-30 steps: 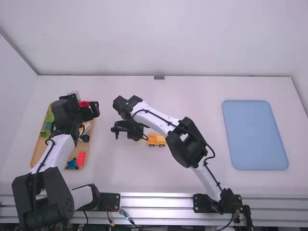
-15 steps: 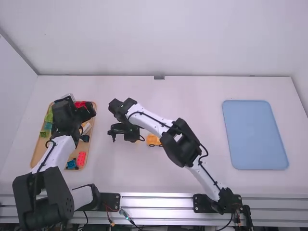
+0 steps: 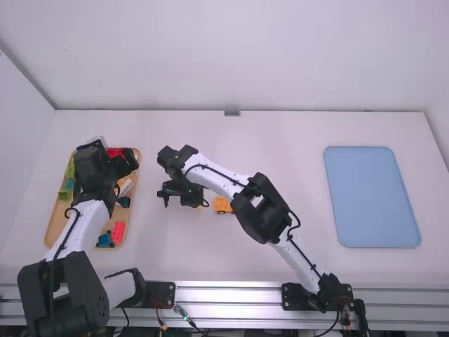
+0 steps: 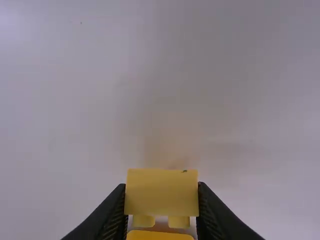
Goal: Assemble lego blocks to make yellow taxi
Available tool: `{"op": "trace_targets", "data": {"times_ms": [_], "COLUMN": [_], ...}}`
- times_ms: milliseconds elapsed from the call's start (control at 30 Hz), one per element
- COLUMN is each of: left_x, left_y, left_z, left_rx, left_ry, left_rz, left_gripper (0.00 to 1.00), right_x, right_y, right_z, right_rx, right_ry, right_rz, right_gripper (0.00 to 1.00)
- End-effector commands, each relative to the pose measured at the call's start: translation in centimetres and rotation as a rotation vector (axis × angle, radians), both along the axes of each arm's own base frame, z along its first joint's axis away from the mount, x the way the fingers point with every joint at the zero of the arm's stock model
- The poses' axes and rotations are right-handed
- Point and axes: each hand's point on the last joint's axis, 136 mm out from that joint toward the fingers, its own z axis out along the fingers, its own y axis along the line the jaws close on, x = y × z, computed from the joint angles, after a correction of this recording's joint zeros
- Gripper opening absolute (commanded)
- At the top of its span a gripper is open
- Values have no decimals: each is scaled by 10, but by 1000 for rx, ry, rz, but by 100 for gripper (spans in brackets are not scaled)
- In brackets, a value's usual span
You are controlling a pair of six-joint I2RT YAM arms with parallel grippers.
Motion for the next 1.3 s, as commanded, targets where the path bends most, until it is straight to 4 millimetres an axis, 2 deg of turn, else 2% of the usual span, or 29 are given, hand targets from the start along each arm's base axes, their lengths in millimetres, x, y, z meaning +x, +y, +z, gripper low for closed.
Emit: {"op": "trace_targets", "data": {"times_ms": [0, 100, 167, 233, 400, 433, 500, 567, 600, 667, 733, 800, 833, 900, 933, 1033, 1067, 1100, 1267], "left_x": [-4, -4, -4, -4, -5, -5, -6, -8, -8, -11, -12, -7, -7, -2, -2, -4, -4, -5, -22], "left_y": [5, 4, 4, 4, 4, 2, 3, 3, 3, 0, -4, -18, -18, -44, -46, -90, -90, -104, -162], "left_z": [5, 4, 4, 5, 3, 2, 1, -2, -2, -8, -10, -7, -7, 1, 1, 6, 6, 5, -2], "left_rx": [6, 6, 7, 14, 15, 10, -10, -51, -51, -110, -134, -123, -123, -86, -81, 36, 36, 64, 261], "left_ry": [-11, -9, -9, -7, -1, 3, 6, 9, 9, 26, 31, 20, 20, -9, -12, -46, -46, -50, 95], "left_rz": [20, 20, 20, 14, 11, 5, 24, 53, 53, 74, 60, -45, -45, -249, -264, -570, -570, -643, -932], "left_gripper": [99, 99, 99, 99, 99, 99, 99, 99, 99, 99, 99, 99, 99, 99, 99, 99, 99, 100, 99], "right_x": [4, 5, 5, 6, 28, 40, 48, 55, 55, 62, 70, 87, 87, 102, 103, 107, 107, 108, 116], "right_y": [1, 2, 2, 3, 11, 11, 10, 6, 6, -5, -14, -37, -37, -65, -67, -100, -100, -112, -164], "right_z": [-3, -3, -3, -2, 14, 28, 45, 74, 74, 105, 116, 124, 124, 122, 122, 125, 125, 128, 135], "right_rx": [-2, -2, 1, 4, 71, 101, 146, 230, 230, 348, 401, 435, 435, 469, 472, 560, 560, 600, 748], "right_ry": [-3, -5, -5, -9, -48, -59, -51, -15, -15, 37, 35, -25, -25, -106, -111, -208, -208, -241, -367], "right_rz": [-15, -19, -16, -11, -96, -152, -197, -234, -234, -229, -260, -346, -346, -467, -472, -584, -584, -629, -792], "right_gripper": [39, 58, 89, 99, 99, 99, 99, 99, 99, 99, 99, 99, 99, 99, 99, 99, 99, 99, 99]}}
